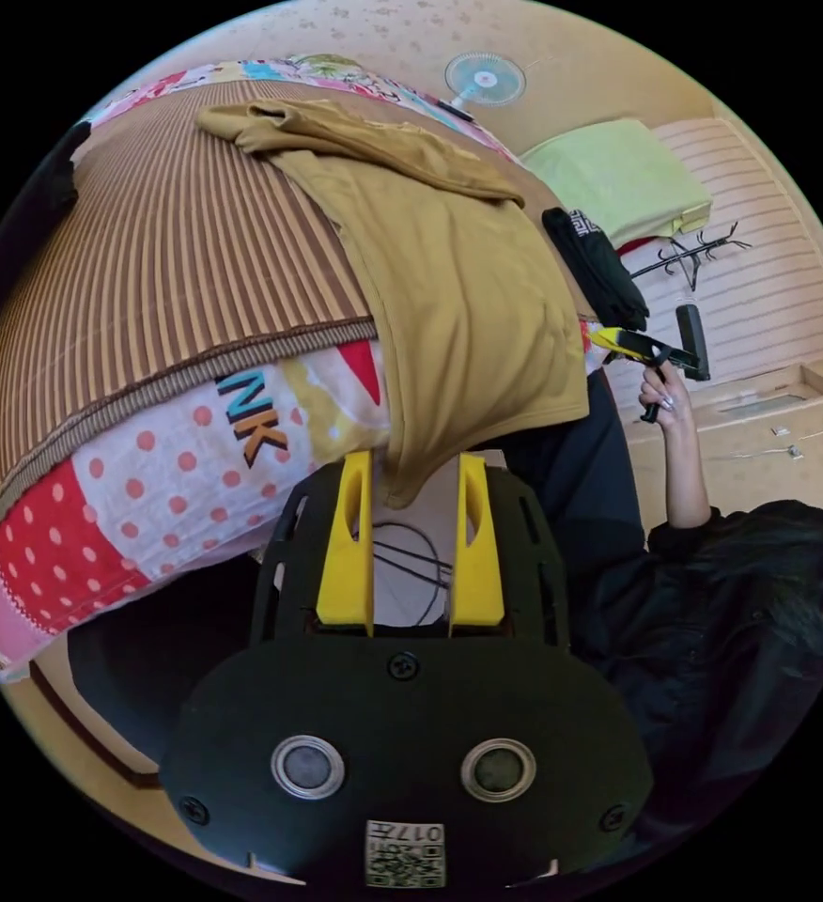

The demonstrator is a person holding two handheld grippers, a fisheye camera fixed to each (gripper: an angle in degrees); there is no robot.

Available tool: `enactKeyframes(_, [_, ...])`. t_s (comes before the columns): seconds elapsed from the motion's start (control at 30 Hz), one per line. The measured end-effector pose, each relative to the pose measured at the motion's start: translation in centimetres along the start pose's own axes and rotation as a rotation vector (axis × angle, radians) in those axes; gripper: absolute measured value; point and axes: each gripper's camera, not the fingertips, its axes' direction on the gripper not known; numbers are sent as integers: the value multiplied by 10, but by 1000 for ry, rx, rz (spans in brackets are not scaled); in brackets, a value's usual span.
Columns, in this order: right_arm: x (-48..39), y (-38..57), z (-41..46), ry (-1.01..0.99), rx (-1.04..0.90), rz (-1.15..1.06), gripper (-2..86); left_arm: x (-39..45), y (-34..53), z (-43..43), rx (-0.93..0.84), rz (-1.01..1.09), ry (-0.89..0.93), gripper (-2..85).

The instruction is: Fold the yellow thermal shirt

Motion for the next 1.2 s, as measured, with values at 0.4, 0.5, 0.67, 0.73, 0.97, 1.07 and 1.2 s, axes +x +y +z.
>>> enactKeyframes(0.4, [0,20,9,-301,-153,-45,77,8,19,-92,283,-30,397,9])
enactKeyframes(0.5, [-19,22,-24,-317,-100,-106,106,-23,48,-140,384,-181,363,2])
enactKeyframes(0.67, [-14,14,-26,-211,-174,-61,118,-38,62,-173,450,-305,232,0])
enactKeyframes(0.73, [-15,10,-23,-183,-190,-57,119,-41,68,-192,537,-329,241,-1])
enactKeyframes(0.97, [-18,-6,-9,-159,-214,-44,123,-34,53,-215,544,-304,258,2])
enactKeyframes(1.07, [-17,-15,7,-150,-327,-43,126,-31,49,-223,525,-274,285,3])
enactKeyframes(1.2, [-24,-22,28,-72,-451,-80,120,-32,46,-231,504,-250,347,4])
